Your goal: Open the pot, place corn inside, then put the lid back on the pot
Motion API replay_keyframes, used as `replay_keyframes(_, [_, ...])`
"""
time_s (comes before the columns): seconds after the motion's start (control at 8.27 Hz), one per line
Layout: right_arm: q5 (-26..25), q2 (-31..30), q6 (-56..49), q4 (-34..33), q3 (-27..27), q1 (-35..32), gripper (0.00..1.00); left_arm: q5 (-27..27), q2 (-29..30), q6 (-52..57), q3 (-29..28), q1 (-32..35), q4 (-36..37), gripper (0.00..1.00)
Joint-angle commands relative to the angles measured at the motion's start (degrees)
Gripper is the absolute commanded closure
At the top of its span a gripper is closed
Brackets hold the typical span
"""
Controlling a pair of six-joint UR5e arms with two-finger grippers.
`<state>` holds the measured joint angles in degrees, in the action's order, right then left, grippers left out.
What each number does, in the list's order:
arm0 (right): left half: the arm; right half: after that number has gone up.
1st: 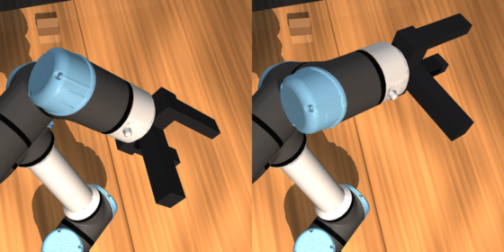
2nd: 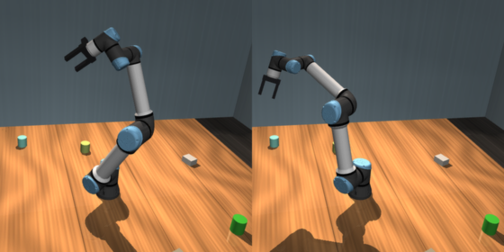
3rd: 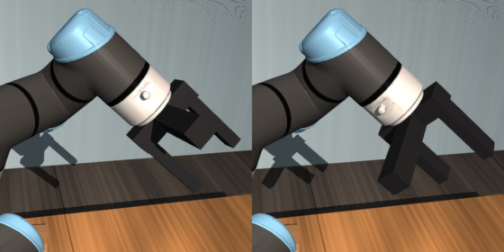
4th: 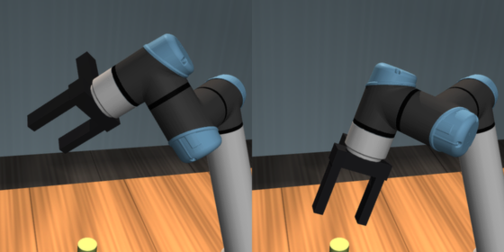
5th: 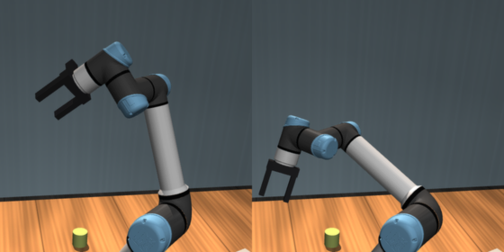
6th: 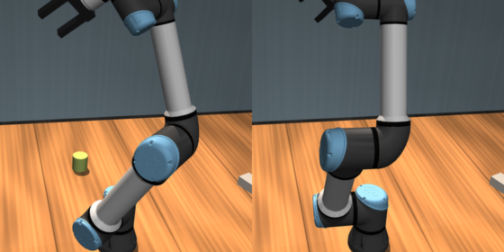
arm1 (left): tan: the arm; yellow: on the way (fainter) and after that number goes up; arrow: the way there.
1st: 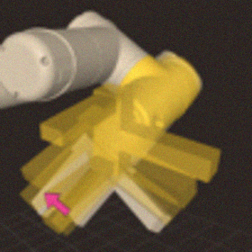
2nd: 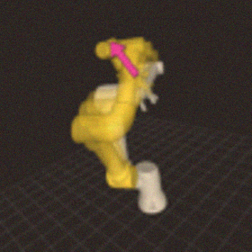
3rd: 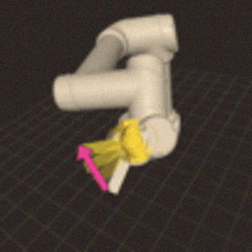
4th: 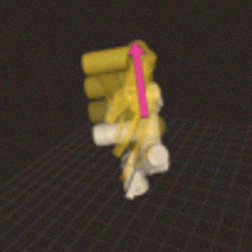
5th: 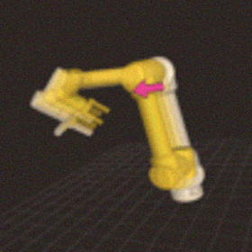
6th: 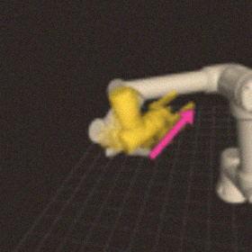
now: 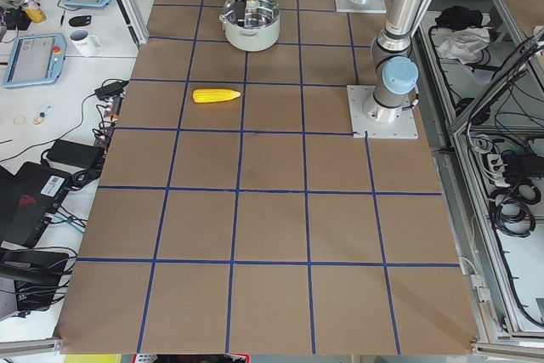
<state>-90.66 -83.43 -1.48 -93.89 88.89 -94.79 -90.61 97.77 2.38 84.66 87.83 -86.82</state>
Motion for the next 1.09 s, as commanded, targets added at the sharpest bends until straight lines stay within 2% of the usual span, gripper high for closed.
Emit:
replay_keyframes(0.0, [0.6,8.2,15.7,-12.8,0.1,-10.3,0.00,-0.2,7.0,6.0,0.9,-3.1,4.5,0.00])
replay_keyframes(0.24, [0.5,11.0,20.6,-16.9,0.1,-13.4,0.00,-0.2,13.7,5.4,2.3,-3.8,17.2,0.00])
replay_keyframes(0.36, [0.5,11.5,21.9,-17.1,0.1,-14.2,0.00,-0.1,16.1,5.6,3.0,-4.0,18.8,0.00])
replay_keyframes(0.73, [0.5,12.7,23.3,-17.2,0.1,-14.5,0.00,-0.2,23.5,4.5,3.3,-4.2,30.4,0.00])
replay_keyframes(0.97, [0.2,12.7,23.7,-16.7,0.2,-14.5,0.07,-0.2,27.1,2.9,3.3,-4.7,32.7,0.00])
